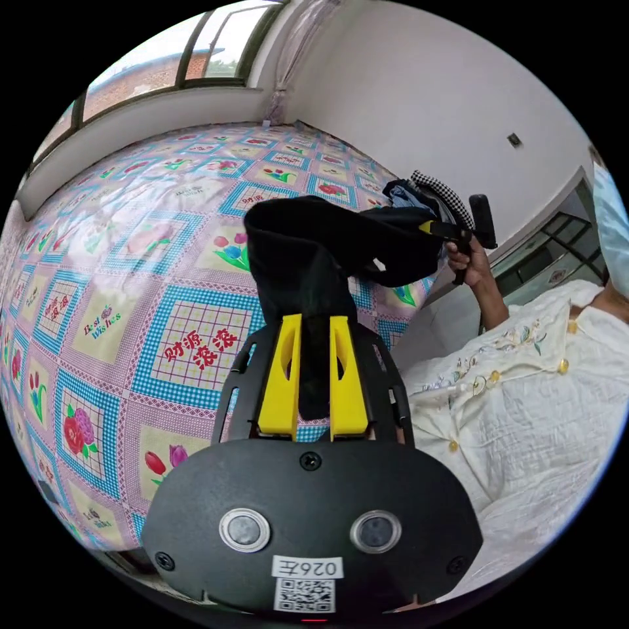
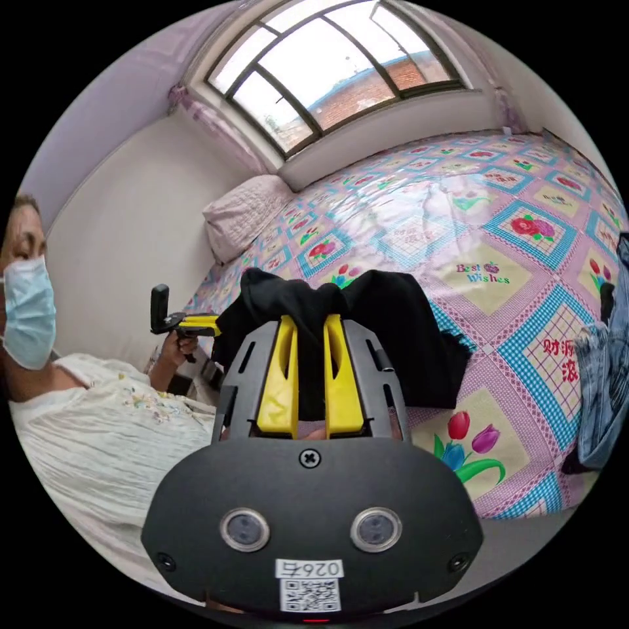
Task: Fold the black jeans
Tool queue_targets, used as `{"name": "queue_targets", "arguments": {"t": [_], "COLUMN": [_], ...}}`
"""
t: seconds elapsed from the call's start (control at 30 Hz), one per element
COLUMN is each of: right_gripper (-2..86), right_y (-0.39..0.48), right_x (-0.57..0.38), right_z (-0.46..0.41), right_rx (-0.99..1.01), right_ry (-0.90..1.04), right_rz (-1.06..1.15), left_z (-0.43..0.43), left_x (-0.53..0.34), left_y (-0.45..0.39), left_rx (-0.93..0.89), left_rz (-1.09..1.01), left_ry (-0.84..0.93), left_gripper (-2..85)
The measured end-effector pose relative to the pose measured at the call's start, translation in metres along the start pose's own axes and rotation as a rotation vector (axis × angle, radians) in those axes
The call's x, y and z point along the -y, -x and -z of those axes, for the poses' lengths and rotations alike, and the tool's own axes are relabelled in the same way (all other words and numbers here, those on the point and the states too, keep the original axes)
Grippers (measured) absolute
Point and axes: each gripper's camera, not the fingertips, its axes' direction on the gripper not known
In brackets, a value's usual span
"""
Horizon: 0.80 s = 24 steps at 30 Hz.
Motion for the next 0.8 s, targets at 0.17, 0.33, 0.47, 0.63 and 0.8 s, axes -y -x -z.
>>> {"name": "queue_targets", "arguments": {"t": [0.17, 0.33, 0.47, 0.63, 0.8], "right_gripper": [4.5, 4.2, 1.2, 0.9, 7.2], "right_y": [-0.077, -0.061, -0.014, 0.057, 0.124], "right_x": [0.011, -0.014, -0.051, -0.071, -0.080], "right_z": [0.006, 0.023, 0.028, -0.036, -0.139], "right_rx": [-0.218, -0.260, -0.262, -0.256, -0.158], "right_ry": [-0.124, -0.230, -0.381, -0.281, -0.066], "right_rz": [-0.141, -0.062, 0.103, 0.349, 0.591], "left_z": [-0.010, 0.011, 0.018, 0.017, 0.013], "left_x": [0.005, -0.048, -0.100, -0.149, -0.172], "left_y": [0.087, 0.095, 0.112, 0.106, 0.109], "left_rx": [-0.149, 0.017, 0.029, 0.105, 0.058], "left_rz": [0.235, 0.298, 0.423, 0.486, 0.530], "left_ry": [-0.103, -0.122, -0.159, -0.160, -0.148], "left_gripper": [8.8, 7.6, 6.4, 2.7, 8.8]}}
